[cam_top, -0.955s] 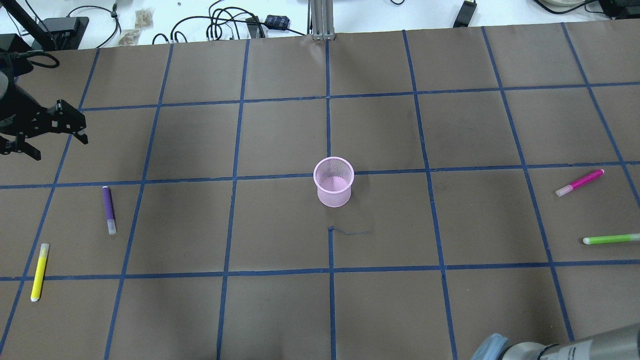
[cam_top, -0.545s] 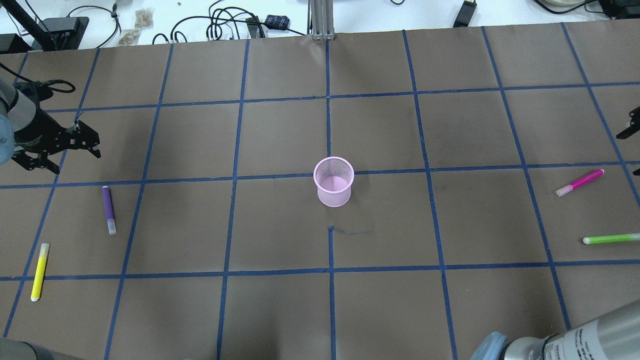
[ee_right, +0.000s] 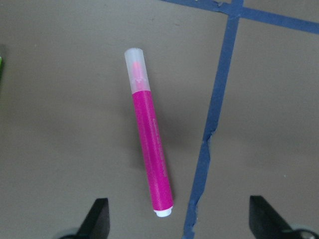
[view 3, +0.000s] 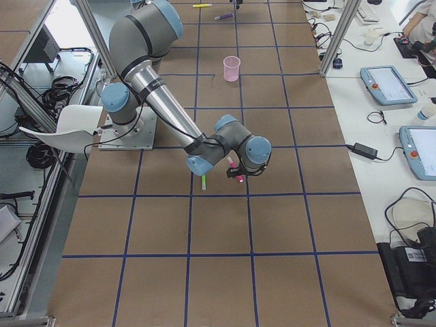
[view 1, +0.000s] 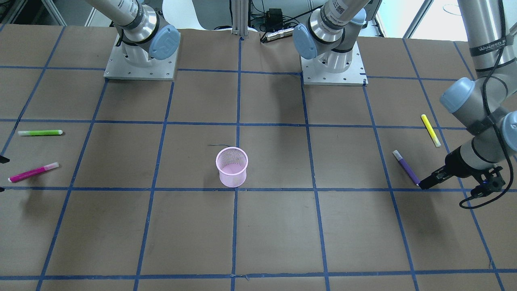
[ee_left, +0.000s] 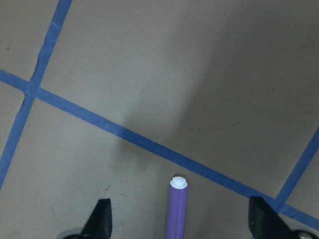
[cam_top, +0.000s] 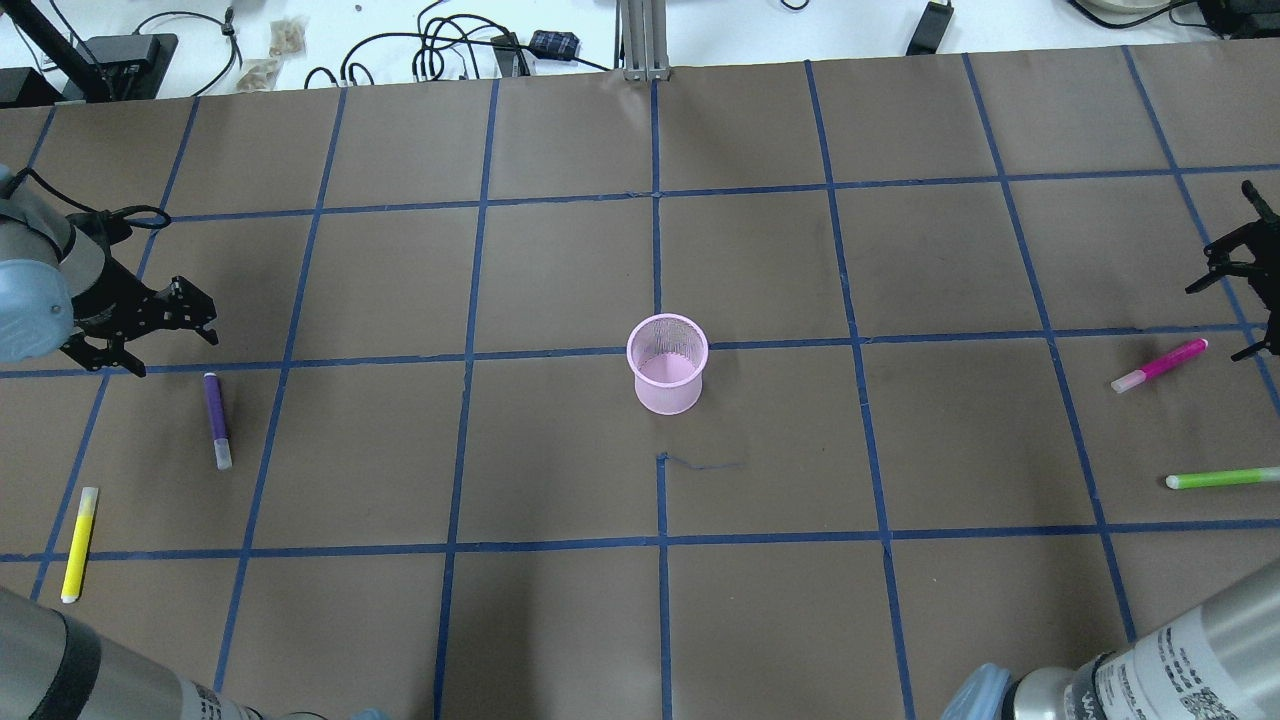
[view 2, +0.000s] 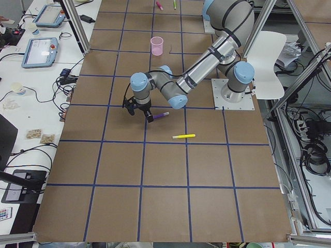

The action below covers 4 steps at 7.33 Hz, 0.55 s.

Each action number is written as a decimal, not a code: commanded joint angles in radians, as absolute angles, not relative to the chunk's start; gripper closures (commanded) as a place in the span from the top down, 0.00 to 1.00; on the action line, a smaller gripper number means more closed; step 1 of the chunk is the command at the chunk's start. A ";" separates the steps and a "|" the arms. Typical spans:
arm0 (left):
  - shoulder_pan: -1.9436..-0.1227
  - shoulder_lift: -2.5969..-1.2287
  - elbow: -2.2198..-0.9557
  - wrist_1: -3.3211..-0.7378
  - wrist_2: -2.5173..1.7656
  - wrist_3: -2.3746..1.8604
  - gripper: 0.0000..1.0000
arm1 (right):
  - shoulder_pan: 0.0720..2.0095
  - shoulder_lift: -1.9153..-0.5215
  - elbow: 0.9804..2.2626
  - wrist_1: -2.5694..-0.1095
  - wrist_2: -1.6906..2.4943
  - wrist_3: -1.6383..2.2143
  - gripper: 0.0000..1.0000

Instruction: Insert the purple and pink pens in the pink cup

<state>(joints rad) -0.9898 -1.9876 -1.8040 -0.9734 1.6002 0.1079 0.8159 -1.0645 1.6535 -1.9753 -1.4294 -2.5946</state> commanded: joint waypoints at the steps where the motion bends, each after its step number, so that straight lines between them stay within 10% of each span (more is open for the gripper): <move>1: -0.988 -2.014 -1.809 -0.968 1.601 0.101 0.95 | 0.816 -1.034 1.673 -2.005 -1.410 -2.669 0.89; 4: -0.989 -2.026 -1.830 -0.969 1.601 0.063 0.86 | 0.815 -1.034 1.695 -2.034 -1.411 -2.672 0.76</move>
